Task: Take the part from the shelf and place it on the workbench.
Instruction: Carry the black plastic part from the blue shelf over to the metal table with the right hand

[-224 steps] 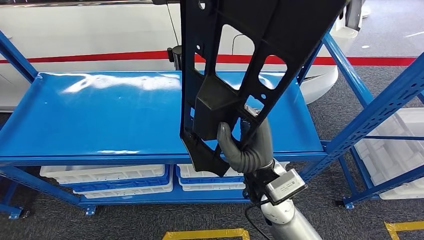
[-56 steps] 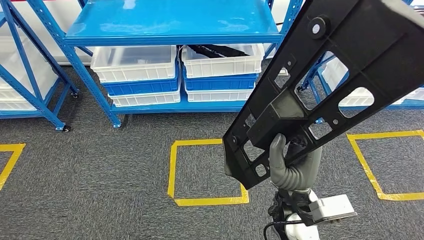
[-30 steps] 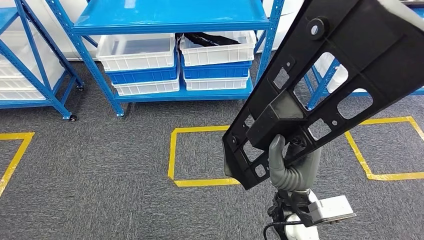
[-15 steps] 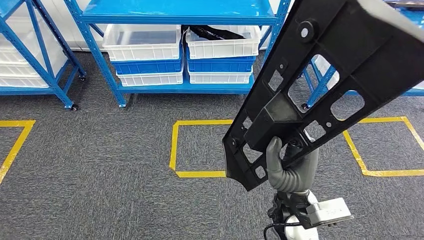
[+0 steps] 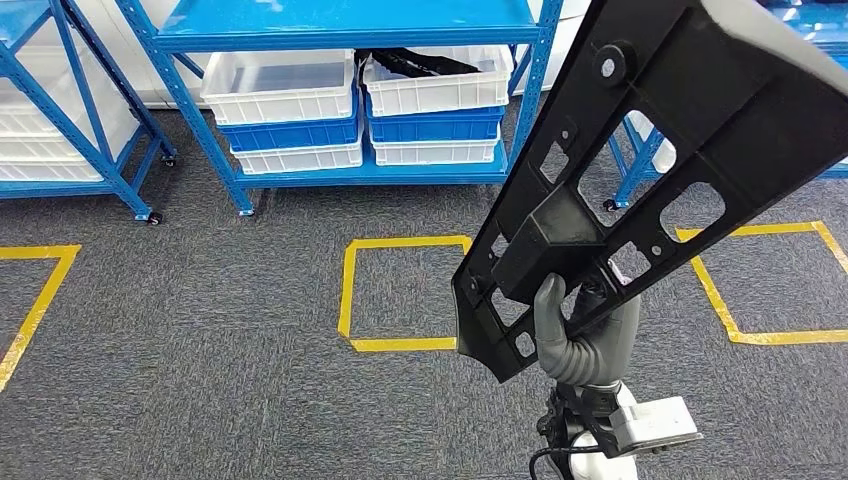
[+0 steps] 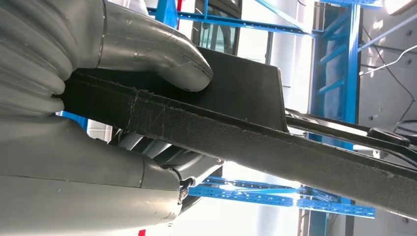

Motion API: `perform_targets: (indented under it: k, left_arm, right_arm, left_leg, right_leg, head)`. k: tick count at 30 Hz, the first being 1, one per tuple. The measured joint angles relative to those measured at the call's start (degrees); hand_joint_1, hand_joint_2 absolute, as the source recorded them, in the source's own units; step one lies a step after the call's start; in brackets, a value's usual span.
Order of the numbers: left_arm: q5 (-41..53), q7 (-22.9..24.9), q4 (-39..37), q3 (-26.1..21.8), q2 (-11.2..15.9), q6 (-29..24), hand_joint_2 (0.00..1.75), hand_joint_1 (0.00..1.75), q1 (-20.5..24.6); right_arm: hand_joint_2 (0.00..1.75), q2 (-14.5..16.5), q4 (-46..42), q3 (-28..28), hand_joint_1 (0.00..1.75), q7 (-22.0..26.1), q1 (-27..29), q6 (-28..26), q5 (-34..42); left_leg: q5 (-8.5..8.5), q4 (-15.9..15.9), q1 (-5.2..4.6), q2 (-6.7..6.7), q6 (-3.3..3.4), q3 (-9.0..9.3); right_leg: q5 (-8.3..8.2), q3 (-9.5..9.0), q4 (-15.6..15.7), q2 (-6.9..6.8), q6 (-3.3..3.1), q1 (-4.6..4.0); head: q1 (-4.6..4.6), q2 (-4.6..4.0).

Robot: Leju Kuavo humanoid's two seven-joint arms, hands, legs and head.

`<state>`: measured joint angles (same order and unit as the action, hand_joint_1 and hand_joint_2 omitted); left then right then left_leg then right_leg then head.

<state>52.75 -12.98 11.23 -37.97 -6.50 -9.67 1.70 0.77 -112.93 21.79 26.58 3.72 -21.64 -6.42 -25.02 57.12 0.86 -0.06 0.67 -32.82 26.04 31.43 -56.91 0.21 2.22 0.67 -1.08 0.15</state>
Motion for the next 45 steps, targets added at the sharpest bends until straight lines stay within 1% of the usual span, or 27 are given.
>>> perform_targets:
  k: [7,9,11,13,15,16,17,18,19,20,21,22,23,25,27,28,31,32,33,34,35,37,38,39,41,43,45]
  left_arm:
    - [0.4,0.1,0.0,-0.2,0.0,-0.1,1.75,0.00,0.0]
    - [0.5,0.1,0.0,-0.2,0.0,-0.1,1.75,0.00,0.0]
    - [0.6,0.1,0.0,-0.2,-0.1,-0.1,1.75,0.00,0.0]
    - [0.6,0.1,0.0,-0.2,-0.2,-0.1,1.75,0.00,0.1]
    - [0.6,0.1,0.0,-0.2,-0.2,-0.1,1.75,0.00,0.1]
    - [0.6,0.1,0.0,-0.2,-0.3,-0.1,1.75,0.00,0.1]
    - [0.6,0.1,0.0,-0.2,-0.3,0.0,1.75,0.00,0.1]
    - [0.6,0.1,0.0,-0.2,-0.3,0.0,1.75,0.00,0.1]
    - [0.6,0.1,0.0,-0.2,-0.3,0.0,1.75,0.00,0.1]
    - [0.6,0.1,0.0,-0.3,-0.3,0.1,1.75,0.00,0.1]
    - [0.6,0.1,0.0,-0.3,-0.3,0.1,1.75,0.00,0.2]
    - [0.6,0.1,0.1,-0.3,-0.3,0.1,1.75,0.00,0.2]
    - [0.6,0.1,0.1,-0.3,-0.2,0.1,1.75,0.00,0.2]
    - [0.6,0.0,0.2,-0.3,-0.2,0.1,1.75,0.00,0.0]
    - [0.7,0.0,0.2,-0.4,-0.3,0.1,1.75,0.00,-0.3]
    - [0.7,0.0,0.2,-0.4,-0.3,0.0,1.75,0.00,-0.4]
    - [0.7,0.0,0.2,-0.4,-0.3,0.0,1.75,0.00,-0.3]
    - [0.8,0.0,0.2,-0.4,-0.3,0.0,1.75,0.00,-0.3]
    - [0.8,0.0,0.2,-0.4,-0.3,0.0,1.75,0.00,-0.3]
    - [0.8,0.0,0.2,-0.4,-0.3,0.0,1.75,0.00,-0.4]
    - [0.8,0.0,0.2,-0.4,-0.3,0.0,1.75,0.00,-0.4]
    - [0.9,0.0,0.2,-0.4,-0.3,0.0,1.75,0.00,-0.2]
    - [0.9,0.0,0.2,-0.4,-0.3,0.0,1.75,0.00,-0.1]
    - [1.0,-0.1,0.2,-0.4,-0.3,0.0,1.75,0.00,0.0]
    - [1.1,-0.1,0.2,-0.5,-0.4,0.0,1.75,0.00,-0.1]
    - [1.1,-0.1,0.3,-0.6,-0.3,0.0,1.75,0.00,-0.1]
    - [1.1,-0.1,0.3,-0.7,-0.3,0.0,1.75,0.00,0.0]
  right_arm:
    - [1.75,0.0,0.0,0.0,1.75,0.0,0.0,0.0,-0.4]
    - [1.75,0.0,0.0,0.0,1.75,0.0,0.0,0.0,-0.7]
    - [1.75,0.0,0.0,0.0,1.75,0.0,0.0,0.0,-1.0]
    - [1.75,-0.1,-0.1,0.0,1.75,0.0,0.0,0.0,-1.2]
    - [1.75,-0.3,0.0,0.1,1.75,0.0,0.0,0.0,-1.3]
    - [1.75,-0.3,0.0,0.1,1.75,0.0,0.1,0.0,-1.4]
    - [1.75,-0.4,0.1,0.1,1.75,0.0,0.2,0.0,-1.6]
    - [1.75,-0.5,0.1,0.1,1.75,0.0,0.2,-0.1,-1.8]
    - [1.75,-0.5,0.1,0.1,1.75,0.0,0.2,-0.1,-2.1]
    - [1.75,-0.6,0.2,0.1,1.75,0.0,0.2,-0.1,-2.4]
    - [1.75,-0.6,0.2,0.1,1.75,0.0,0.3,-0.2,-2.6]
    - [1.75,-0.6,0.2,0.2,1.75,0.0,0.3,-0.2,-2.8]
    - [1.75,-0.7,0.2,0.2,1.75,0.0,0.3,-0.3,-2.9]
    - [1.75,-0.7,0.3,0.2,1.75,0.1,0.4,-0.5,-3.2]
    - [1.75,-0.7,0.3,0.3,1.75,0.1,0.4,-0.5,-3.5]
    - [1.75,-0.7,0.3,0.3,1.75,0.1,0.4,-0.6,-3.6]
    - [1.75,-0.7,0.4,0.3,1.75,0.1,0.5,-0.6,-3.8]
    - [1.75,-0.7,0.4,0.3,1.75,0.1,0.6,-0.6,-3.9]
    - [1.75,-0.7,0.4,0.3,1.75,0.1,0.6,-0.6,-3.9]
    - [1.75,-0.7,0.5,0.3,1.75,0.1,0.6,-0.6,-4.0]
    - [1.75,-0.7,0.5,0.3,1.75,0.1,0.6,-0.6,-4.0]
    - [1.75,-0.7,0.5,0.3,1.75,0.1,0.6,-0.6,-4.1]
    - [1.75,-0.7,0.5,0.3,1.75,0.1,0.6,-0.6,-4.2]
    - [1.75,-0.7,0.5,0.4,1.75,0.1,0.6,-0.6,-4.2]
    - [1.75,-0.7,0.4,0.4,1.75,0.1,0.6,-0.6,-4.3]
    - [1.75,-0.8,0.4,0.4,1.75,0.1,0.6,-0.6,-4.4]
    - [1.75,-0.9,0.4,0.4,1.75,0.1,0.7,-0.7,-4.4]
  left_leg:
    - [0.31,-0.1,0.02,0.01,-1.07,-0.34]
    - [0.33,0.0,-0.16,-0.07,-0.68,-0.54]
    - [0.99,-1.1,0.13,-0.03,-0.08,-0.15]
    - [1.82,-2.4,0.65,0.14,0.23,0.25]
    - [2.14,-2.6,0.84,0.17,0.21,0.01]
    - [2.24,-2.6,0.94,0.11,0.07,-0.17]
    - [2.35,-2.6,1.09,-0.03,-0.13,-0.33]
    - [2.46,-2.5,1.32,-0.25,-0.41,-0.46]
    - [2.55,-2.4,1.62,-0.58,-0.79,-0.59]
    - [2.58,-2.1,1.91,-0.97,-1.31,-0.79]
    - [2.53,-1.8,2.04,-1.38,-1.91,-1.06]
    - [2.51,-1.5,2.08,-1.78,-2.49,-1.30]
    - [2.57,-1.3,2.05,-2.09,-3.00,-1.52]
    - [2.98,-1.4,2.15,-2.58,-3.68,-1.72]
    - [2.09,-0.1,2.33,-1.88,-3.87,-2.37]
    - [0.54,2.2,2.29,-1.23,-3.77,-3.35]
    - [-5.70,14.2,1.69,-0.14,-3.17,-8.43]
    - [-6.51,16.7,1.46,-0.14,-2.85,-9.34]
    - [-6.14,16.7,1.19,-0.11,-2.41,-9.04]
    - [-4.86,14.6,0.88,0.08,-1.86,-7.61]
    - [-3.14,10.8,0.49,0.77,-1.19,-5.33]
    - [-1.14,4.0,-0.51,3.20,-0.21,-1.48]
    - [-0.88,2.3,-0.91,3.99,0.06,-0.71]
    - [-1.02,1.8,-1.22,4.09,0.15,-0.72]
    - [-0.64,1.4,-1.22,2.66,0.54,-1.00]
    - [-0.15,1.0,-0.88,1.31,1.11,-1.02]
    - [0.24,0.9,-0.68,-0.16,1.52,-1.32]
  right_leg:
    - [-0.29,0.35,0.0,-0.02,-0.32,0.08]
    - [-0.55,0.35,0.3,-0.06,-0.09,0.35]
    - [-0.50,0.55,0.2,-0.13,0.19,0.25]
    - [1.39,2.15,-3.0,-0.17,0.12,0.15]
    - [4.77,5.49,-10.1,-0.18,0.00,0.45]
    - [5.97,6.96,-13.3,-0.18,0.22,0.69]
    - [6.36,7.58,-14.9,-0.19,0.72,0.99]
    - [5.82,6.98,-14.1,-0.19,1.47,1.32]
    - [4.61,5.29,-11.2,-0.12,2.39,1.72]
    - [3.22,2.85,-6.8,0.25,3.34,2.22]
    - [2.15,0.83,-3.2,0.70,3.79,2.37]
    - [1.50,-0.52,-0.8,1.02,3.61,2.44]
    - [1.28,-1.10,0.2,1.22,2.98,2.34]
    - [1.10,-0.88,-0.4,0.73,1.19,1.96]
    - [0.82,-0.70,-0.6,0.08,0.12,1.85]
    - [0.71,-0.61,-0.6,-0.31,-0.31,1.75]
    - [0.63,-0.36,-0.6,-1.72,-1.16,0.89]
    - [0.64,-0.33,-0.6,-2.27,-1.28,0.55]
    - [0.69,-0.36,-0.6,-2.81,-1.35,0.26]
    - [0.75,-0.47,-0.6,-3.35,-1.43,0.03]
    - [0.83,-0.63,-0.6,-3.89,-1.52,-0.17]
    - [1.02,-0.82,-0.7,-4.91,-1.57,-0.73]
    - [1.09,-0.80,-0.8,-5.44,-1.54,-0.96]
    - [1.12,-0.74,-0.8,-6.04,-1.47,-1.10]
    - [1.33,-0.60,-0.9,-6.84,-1.17,-1.01]
    - [2.86,0.47,-3.4,-4.73,-0.93,-0.79]
    - [6.06,3.70,-10.2,-1.63,-1.16,-0.57]
  head:
    - [0.03,0.00]
    - [0.00,0.00]
    - [0.02,0.00]
    - [0.14,0.00]
    - [0.20,0.00]
    - [0.20,0.00]
    - [0.17,0.00]
    - [0.17,0.00]
    - [0.17,0.00]
    - [0.20,0.00]
    - [0.33,0.00]
    - [0.40,0.00]
    - [0.44,0.00]
    - [0.35,0.00]
    - [0.08,0.00]
    - [-0.05,0.00]
    - [-0.19,0.00]
    - [-0.18,0.00]
    - [-0.18,0.00]
    - [-0.18,0.00]
    - [-0.18,0.00]
    - [-0.14,0.00]
    - [-0.10,0.00]
    - [-0.09,0.00]
    - [-0.11,0.00]
    - [-0.04,0.00]
    - [0.15,0.00]
